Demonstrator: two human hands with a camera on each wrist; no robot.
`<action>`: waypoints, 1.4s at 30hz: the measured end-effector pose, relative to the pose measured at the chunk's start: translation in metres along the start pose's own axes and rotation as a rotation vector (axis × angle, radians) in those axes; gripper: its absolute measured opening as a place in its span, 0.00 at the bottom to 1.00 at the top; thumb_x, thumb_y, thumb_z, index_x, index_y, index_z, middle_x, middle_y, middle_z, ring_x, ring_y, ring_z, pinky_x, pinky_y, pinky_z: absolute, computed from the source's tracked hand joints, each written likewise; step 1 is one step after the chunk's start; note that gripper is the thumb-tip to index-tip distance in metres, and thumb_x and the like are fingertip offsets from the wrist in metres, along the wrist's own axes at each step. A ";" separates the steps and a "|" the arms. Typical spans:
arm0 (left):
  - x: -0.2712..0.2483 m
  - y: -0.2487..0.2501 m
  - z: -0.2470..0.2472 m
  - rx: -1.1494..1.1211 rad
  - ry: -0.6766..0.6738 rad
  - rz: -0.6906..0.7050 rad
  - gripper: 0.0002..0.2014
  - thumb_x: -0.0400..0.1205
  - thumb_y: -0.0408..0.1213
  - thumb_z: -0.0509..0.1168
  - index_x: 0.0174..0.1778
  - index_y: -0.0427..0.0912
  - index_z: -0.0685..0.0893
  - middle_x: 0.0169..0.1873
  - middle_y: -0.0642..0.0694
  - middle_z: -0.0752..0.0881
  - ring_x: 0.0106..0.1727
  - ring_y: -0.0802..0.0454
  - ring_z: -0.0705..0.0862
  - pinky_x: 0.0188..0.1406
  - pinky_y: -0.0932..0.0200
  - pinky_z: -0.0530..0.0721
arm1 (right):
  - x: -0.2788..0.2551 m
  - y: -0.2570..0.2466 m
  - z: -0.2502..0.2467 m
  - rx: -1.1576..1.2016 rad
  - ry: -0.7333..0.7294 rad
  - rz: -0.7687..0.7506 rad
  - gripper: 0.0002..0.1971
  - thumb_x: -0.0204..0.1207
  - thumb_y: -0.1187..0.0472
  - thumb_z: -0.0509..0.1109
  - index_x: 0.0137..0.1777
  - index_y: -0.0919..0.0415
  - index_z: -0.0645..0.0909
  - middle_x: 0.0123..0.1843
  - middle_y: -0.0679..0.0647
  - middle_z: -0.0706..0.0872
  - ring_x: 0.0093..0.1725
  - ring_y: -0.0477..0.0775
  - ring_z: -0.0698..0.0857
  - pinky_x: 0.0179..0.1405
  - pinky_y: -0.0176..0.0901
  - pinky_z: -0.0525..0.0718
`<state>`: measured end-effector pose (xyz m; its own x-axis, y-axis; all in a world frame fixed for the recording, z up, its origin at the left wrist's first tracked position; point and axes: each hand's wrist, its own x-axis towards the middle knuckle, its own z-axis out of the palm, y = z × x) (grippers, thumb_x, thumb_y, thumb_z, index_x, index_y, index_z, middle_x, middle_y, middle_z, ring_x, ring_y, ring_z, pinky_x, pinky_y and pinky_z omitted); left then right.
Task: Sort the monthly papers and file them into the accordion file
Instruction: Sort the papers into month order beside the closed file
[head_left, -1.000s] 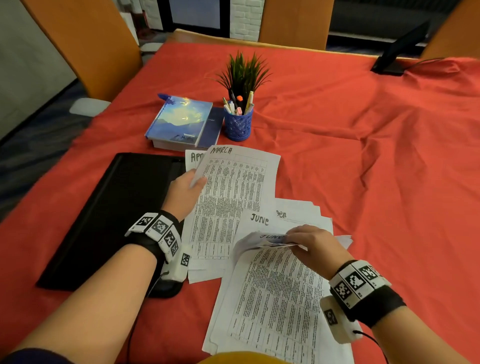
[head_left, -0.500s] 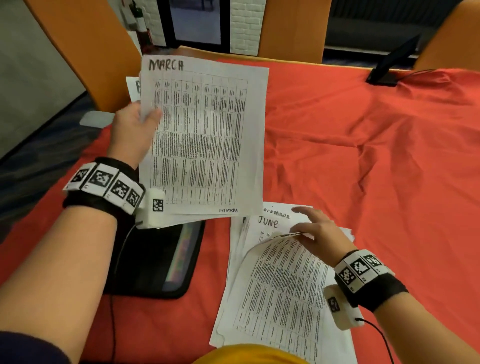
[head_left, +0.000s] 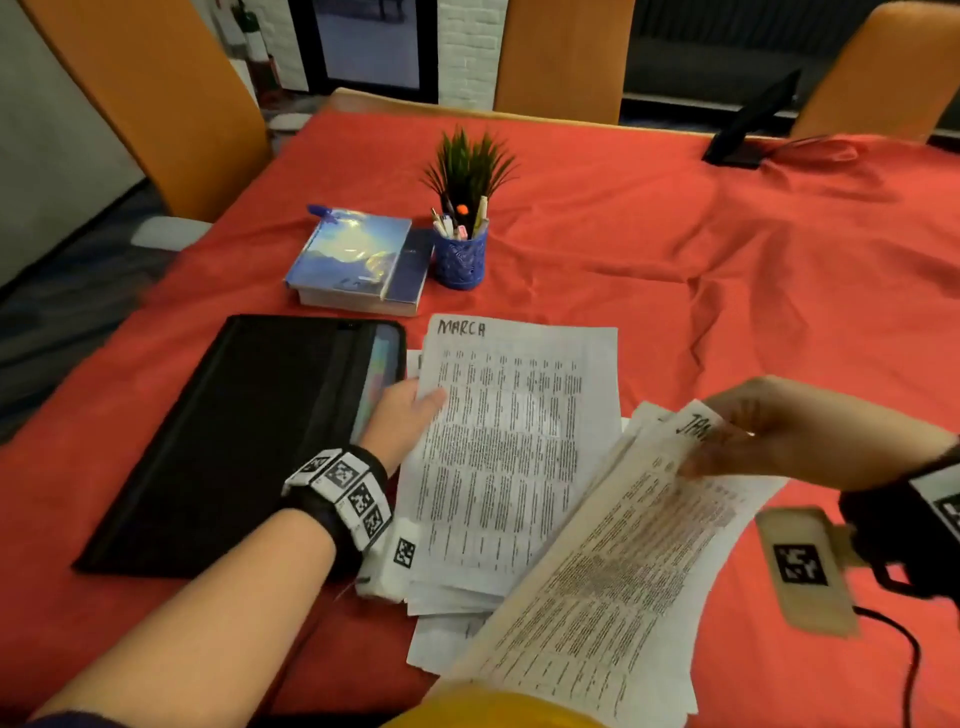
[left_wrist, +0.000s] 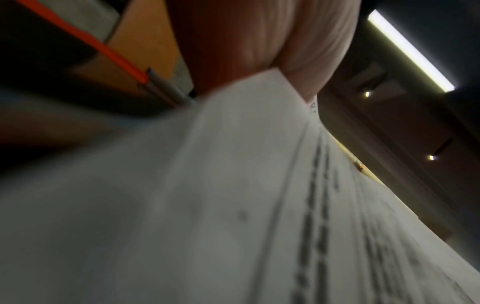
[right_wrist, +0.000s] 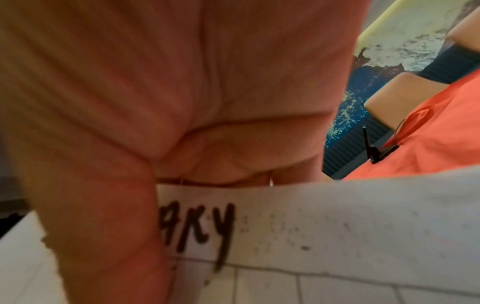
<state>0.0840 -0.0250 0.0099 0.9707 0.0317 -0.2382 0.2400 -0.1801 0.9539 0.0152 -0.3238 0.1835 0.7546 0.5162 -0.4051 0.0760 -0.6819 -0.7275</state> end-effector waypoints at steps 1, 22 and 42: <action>-0.003 -0.010 0.011 0.011 -0.049 -0.023 0.11 0.84 0.34 0.62 0.60 0.38 0.84 0.54 0.45 0.87 0.57 0.46 0.86 0.61 0.45 0.83 | 0.004 -0.001 -0.004 0.023 0.013 0.026 0.06 0.66 0.60 0.75 0.43 0.56 0.89 0.41 0.47 0.92 0.43 0.43 0.89 0.45 0.32 0.85; 0.001 -0.048 0.040 -0.008 -0.243 -0.177 0.11 0.79 0.35 0.70 0.55 0.36 0.86 0.49 0.43 0.89 0.49 0.50 0.88 0.49 0.60 0.86 | 0.150 0.104 0.081 -0.214 0.592 0.137 0.10 0.72 0.72 0.67 0.51 0.62 0.76 0.50 0.56 0.83 0.47 0.58 0.82 0.45 0.43 0.78; 0.001 -0.049 0.038 -0.069 -0.243 -0.193 0.14 0.81 0.28 0.64 0.63 0.32 0.82 0.59 0.38 0.86 0.55 0.47 0.86 0.55 0.57 0.84 | 0.146 0.114 0.088 -0.342 0.408 -0.139 0.05 0.69 0.72 0.72 0.42 0.63 0.85 0.59 0.57 0.85 0.57 0.57 0.84 0.57 0.36 0.75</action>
<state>0.0729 -0.0539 -0.0439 0.8779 -0.1783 -0.4444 0.4274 -0.1265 0.8952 0.0766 -0.2805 -0.0068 0.9085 0.4173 -0.0209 0.3495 -0.7863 -0.5095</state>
